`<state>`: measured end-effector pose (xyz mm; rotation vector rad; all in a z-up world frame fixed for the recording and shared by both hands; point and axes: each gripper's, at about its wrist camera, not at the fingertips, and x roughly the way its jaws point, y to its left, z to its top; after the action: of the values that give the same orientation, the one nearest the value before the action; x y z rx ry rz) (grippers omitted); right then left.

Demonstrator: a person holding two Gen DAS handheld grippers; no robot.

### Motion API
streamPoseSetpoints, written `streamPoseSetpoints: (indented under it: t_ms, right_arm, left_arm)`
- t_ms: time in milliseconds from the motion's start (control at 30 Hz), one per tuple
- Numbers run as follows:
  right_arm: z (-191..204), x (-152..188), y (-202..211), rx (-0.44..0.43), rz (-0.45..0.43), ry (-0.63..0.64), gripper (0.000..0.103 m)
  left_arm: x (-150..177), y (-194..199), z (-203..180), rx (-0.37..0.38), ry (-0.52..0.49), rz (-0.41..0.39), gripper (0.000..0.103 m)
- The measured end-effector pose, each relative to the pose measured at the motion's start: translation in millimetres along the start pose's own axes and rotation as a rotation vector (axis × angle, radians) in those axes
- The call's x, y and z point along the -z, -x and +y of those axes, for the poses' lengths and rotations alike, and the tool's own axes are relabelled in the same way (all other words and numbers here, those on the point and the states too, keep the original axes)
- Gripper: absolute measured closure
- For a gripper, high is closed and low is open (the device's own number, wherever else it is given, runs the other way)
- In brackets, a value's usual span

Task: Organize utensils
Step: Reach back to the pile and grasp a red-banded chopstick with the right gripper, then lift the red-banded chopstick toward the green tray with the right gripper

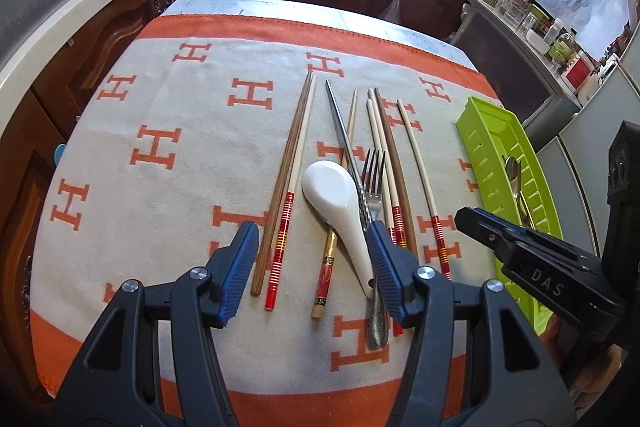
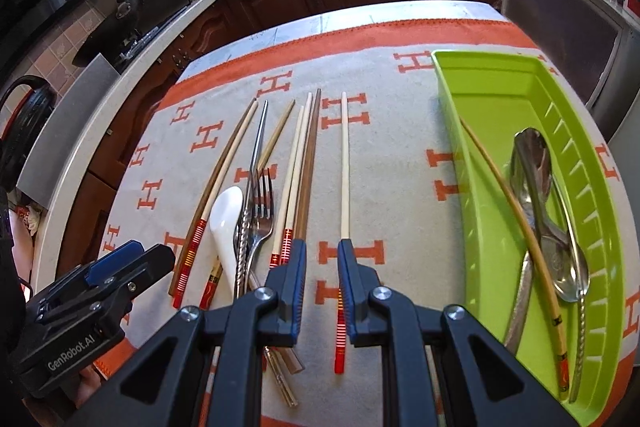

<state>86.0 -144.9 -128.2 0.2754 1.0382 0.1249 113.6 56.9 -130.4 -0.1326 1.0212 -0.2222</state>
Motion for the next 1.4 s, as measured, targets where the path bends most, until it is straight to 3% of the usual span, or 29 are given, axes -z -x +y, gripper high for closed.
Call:
streamPoseSetpoints:
  t_ms: [300, 567, 667, 833, 1167, 1400]
  right_arm:
    - [-3.3, 4.0, -31.2, 0.077, 0.071, -0.003, 0.087]
    - [20.3, 13.4, -34.7, 0.198, 0.01, 0.174, 0.087]
    - [16.8, 14.5, -33.0, 0.206, -0.011, 0.172, 0.097]
    - [2.7, 13.3, -25.6, 0.121, -0.024, 0.103, 0.098]
    - [-28.7, 4.6, 30.8, -0.006, -0.173, -0.034, 0.098]
    - [-49.5, 8.1, 49.3, -0.039, -0.208, -0.074, 0.098]
  left_arm:
    - [-1.9, -19.0, -0.3, 0.031, 0.015, 0.03, 0.05]
    - [-2.8, -20.4, -4.7, 0.039, 0.007, 0.026, 0.05]
    - [-2.3, -19.1, -11.2, 0.041, -0.005, 0.019, 0.05]
    - [-3.0, -19.7, -26.5, 0.052, -0.031, 0.011, 0.05]
    - [-12.3, -34.3, -62.9, 0.105, -0.062, -0.003, 0.05]
    - [-13.0, -58.5, -82.7, 0.184, -0.08, 0.011, 0.066]
